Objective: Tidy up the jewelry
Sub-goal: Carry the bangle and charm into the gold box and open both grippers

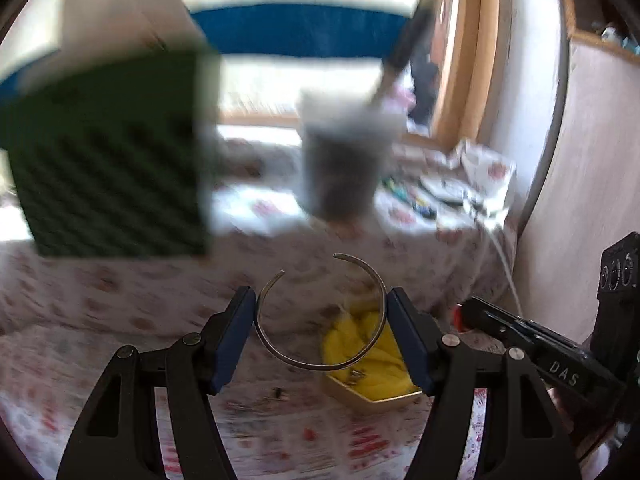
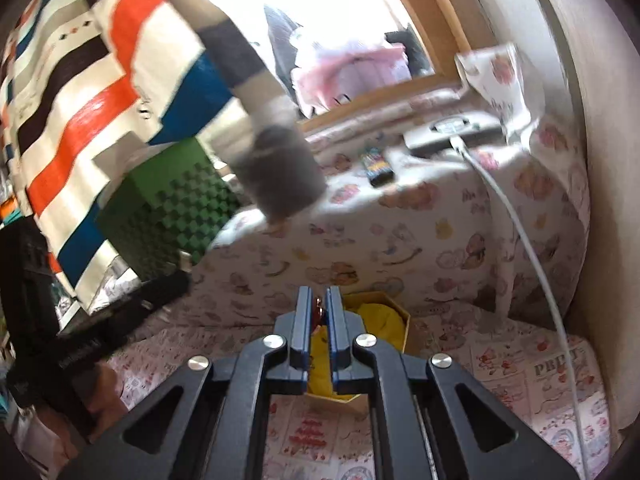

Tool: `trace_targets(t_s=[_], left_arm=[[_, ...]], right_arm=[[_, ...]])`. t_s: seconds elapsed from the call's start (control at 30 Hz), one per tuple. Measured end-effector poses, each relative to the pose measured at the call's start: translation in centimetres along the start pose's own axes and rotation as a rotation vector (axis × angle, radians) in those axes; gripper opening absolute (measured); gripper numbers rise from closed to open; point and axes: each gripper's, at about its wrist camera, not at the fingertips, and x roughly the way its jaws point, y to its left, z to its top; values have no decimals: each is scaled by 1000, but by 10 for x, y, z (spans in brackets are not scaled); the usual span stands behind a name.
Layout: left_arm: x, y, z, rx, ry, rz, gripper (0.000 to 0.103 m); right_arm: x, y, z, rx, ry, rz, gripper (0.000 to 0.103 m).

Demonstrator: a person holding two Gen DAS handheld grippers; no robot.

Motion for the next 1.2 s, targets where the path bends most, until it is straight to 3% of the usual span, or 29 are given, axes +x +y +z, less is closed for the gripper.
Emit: trace_targets(t_s=[0.07, 0.3, 0.73, 1.1, 1.2], left_arm=[[25, -9, -8, 21, 63, -2, 66], [67, -16, -37, 59, 137, -28, 66], [78, 0, -38, -19, 183, -228, 66], [51, 3, -35, -12, 86, -243, 69], [36, 7, -29, -21, 39, -218, 70]], right_arm=[[6, -3, -5, -1, 14, 4, 6], [27, -11, -12, -31, 48, -49, 6], [34, -28, -8, 27, 57, -29, 7], [12, -34, 0, 50, 1, -18, 10], [5, -33, 0, 51, -18, -28, 17]])
